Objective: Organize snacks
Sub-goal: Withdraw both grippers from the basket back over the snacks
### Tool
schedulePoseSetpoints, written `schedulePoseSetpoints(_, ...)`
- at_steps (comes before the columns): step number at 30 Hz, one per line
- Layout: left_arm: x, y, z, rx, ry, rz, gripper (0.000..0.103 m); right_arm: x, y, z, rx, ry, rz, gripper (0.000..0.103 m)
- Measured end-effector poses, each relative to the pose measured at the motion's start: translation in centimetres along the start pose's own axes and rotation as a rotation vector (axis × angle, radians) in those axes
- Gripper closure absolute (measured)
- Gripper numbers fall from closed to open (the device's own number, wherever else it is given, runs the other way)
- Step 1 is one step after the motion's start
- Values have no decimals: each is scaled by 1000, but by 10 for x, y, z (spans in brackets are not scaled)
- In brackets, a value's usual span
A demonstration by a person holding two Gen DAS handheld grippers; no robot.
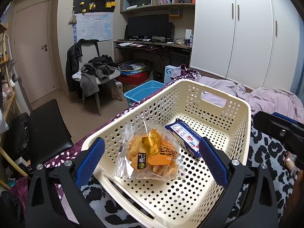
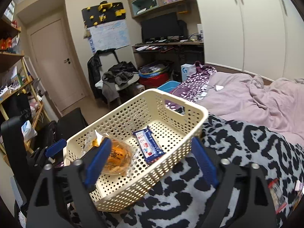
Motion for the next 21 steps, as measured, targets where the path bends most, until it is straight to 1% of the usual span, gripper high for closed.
schedulePoseSetpoints(2, 2, 0, -4, -11, 2, -2, 2, 5, -2, -6, -13, -8, -4, 14)
schedulePoseSetpoints(5, 5, 0, -10, -31, 9, -6, 2, 11, -6, -16, -35, -18, -8, 10)
schedulePoseSetpoints(11, 14, 3, -27, -68, 5, -22, 3, 27, -17, -36, -71, -42, -14, 9)
schedulePoseSetpoints(13, 18, 4, -34, -83, 2, -26, 2, 34, -21, -43, -82, -55, -19, 7)
schedulePoseSetpoints(21, 33, 2, -80, -176, -51, -31, 2, 64, -42, -78, -140, -91, -32, 7)
Point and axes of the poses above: each gripper's, at about its wrist camera, not at the fingertips, and x roughly against the way its jaws point, z to its left, y to its top, the point moved 5 cm from there along -x, roughly the way its jaws point, and after that the axes turned 1 degree about -z, right-handed, at the moved point
